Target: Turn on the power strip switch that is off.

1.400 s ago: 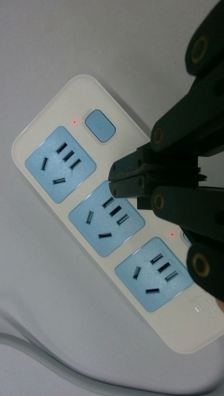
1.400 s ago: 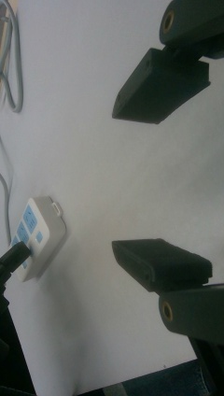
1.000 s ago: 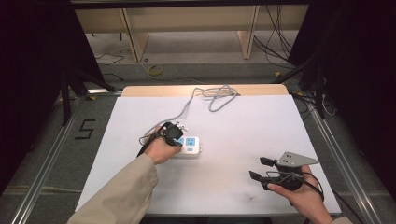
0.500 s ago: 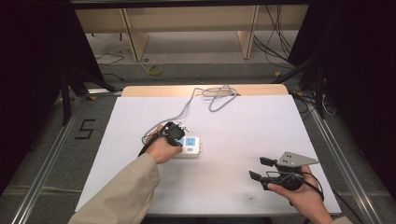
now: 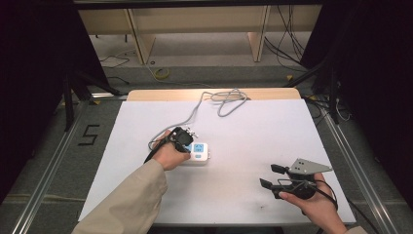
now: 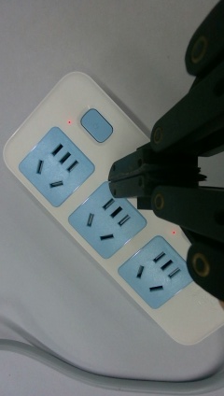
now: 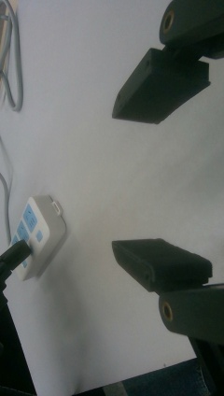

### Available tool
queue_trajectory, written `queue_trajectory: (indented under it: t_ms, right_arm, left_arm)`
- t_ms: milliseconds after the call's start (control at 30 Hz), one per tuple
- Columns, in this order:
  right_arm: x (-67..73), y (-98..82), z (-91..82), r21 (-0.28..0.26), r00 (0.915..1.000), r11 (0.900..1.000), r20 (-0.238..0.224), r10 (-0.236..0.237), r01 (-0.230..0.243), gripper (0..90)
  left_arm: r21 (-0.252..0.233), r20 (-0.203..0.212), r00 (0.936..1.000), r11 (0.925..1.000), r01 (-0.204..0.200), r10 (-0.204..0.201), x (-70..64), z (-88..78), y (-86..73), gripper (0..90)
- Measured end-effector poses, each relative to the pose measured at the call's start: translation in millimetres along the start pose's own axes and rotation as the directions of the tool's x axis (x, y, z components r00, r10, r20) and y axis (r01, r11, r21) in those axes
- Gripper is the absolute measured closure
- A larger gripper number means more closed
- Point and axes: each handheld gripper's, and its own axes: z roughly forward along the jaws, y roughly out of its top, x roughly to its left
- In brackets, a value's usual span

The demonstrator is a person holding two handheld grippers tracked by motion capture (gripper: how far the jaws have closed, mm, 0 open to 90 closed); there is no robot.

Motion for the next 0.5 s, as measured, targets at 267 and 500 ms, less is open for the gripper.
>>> queue_trajectory:
  t_ms: [267, 500]
  right_arm:
    - [0.1, 0.1, -0.1, 0.000, 1.0000, 1.000, 0.000, -0.001, 0.001, 31.3]
    - [0.1, -0.1, -0.4, 0.000, 1.0000, 1.000, -0.001, -0.001, 0.001, 31.3]
  left_arm:
    - [0.007, -0.010, 0.9998, 0.9999, -0.016, 0.016, -1.6, -0.1, 0.2, 90.0]
    - [0.010, -0.009, 0.9998, 0.9998, -0.017, 0.017, -1.6, 0.2, 0.5, 90.0]
